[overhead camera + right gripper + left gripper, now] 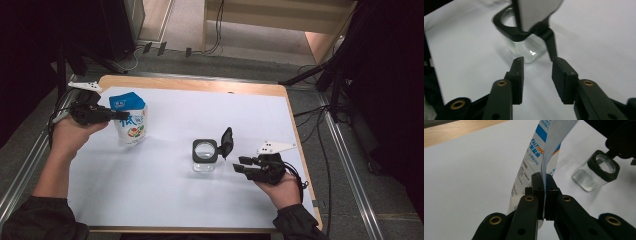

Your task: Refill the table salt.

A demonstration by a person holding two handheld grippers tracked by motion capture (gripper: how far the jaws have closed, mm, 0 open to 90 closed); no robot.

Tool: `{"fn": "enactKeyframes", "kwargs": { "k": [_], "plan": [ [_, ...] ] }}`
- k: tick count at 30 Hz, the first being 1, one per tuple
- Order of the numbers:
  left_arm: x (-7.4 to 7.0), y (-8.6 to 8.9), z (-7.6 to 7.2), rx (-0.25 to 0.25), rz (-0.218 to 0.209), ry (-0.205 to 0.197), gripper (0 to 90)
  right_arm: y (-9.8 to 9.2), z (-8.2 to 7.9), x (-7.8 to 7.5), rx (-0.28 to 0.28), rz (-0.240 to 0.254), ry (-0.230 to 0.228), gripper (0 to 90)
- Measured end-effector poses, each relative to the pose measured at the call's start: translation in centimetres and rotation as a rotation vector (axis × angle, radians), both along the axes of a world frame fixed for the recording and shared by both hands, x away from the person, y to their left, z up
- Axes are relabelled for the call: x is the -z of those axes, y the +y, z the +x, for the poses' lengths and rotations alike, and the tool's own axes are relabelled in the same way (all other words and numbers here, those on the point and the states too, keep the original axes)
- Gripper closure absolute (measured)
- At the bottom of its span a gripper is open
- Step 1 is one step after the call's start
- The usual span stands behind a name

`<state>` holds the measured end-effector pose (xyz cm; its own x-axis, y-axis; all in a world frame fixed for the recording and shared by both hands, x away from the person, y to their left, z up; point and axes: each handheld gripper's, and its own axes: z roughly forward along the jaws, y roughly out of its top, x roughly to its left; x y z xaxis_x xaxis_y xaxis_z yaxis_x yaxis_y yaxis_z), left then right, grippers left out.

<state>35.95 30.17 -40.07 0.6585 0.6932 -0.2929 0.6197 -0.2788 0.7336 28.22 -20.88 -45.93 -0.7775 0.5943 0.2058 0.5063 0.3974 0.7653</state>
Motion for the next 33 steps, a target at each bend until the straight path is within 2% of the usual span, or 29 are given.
{"fn": "enactKeyframes", "kwargs": {
  "k": [4,6,8,11,14,21,25,27,29,32,33],
  "plan": [
    [-0.9,-0.5,-0.4,0.003,-0.003,0.006,90.0,0.6,-1.7,-1.0,-0.040,0.025,-0.021,73.3],
    [-1.2,-0.7,-0.6,0.022,-0.014,0.005,90.0,1.1,-2.5,-1.6,-0.061,0.039,-0.024,76.2],
    [-1.4,-1.0,-0.9,0.029,-0.011,-0.010,90.0,1.9,-3.3,-2.1,-0.083,0.050,-0.043,76.4],
    [-1.7,-1.4,-1.3,0.035,-0.014,0.001,90.0,3.6,-4.3,-2.8,-0.134,0.071,-0.062,79.2],
    [-2.1,-1.8,-1.8,0.037,-0.014,0.008,90.0,5.1,-4.7,-3.0,-0.166,0.084,-0.055,81.2],
    [-2.8,-2.3,-2.8,0.033,-0.047,0.028,90.0,8.6,-3.9,-2.1,-0.189,0.074,0.003,79.5],
    [-3.1,-2.6,-3.3,0.032,-0.043,0.028,90.0,10.8,-3.0,-1.7,-0.200,0.050,0.002,77.5],
    [-3.2,-2.9,-3.5,0.034,-0.035,0.033,90.0,11.9,-2.6,-1.3,-0.205,0.030,0.006,72.9],
    [-3.1,-3.1,-3.5,0.046,-0.036,0.036,90.0,12.9,-2.2,-0.8,-0.208,0.034,0.003,68.7],
    [-3.1,-3.2,-3.4,0.053,-0.023,0.040,90.0,14.7,-2.2,-0.1,-0.240,-0.001,-0.006,67.4],
    [-3.1,-3.4,-3.4,0.049,-0.031,0.046,90.0,15.1,-2.1,0.2,-0.245,-0.004,0.003,66.4]
  ]
}}
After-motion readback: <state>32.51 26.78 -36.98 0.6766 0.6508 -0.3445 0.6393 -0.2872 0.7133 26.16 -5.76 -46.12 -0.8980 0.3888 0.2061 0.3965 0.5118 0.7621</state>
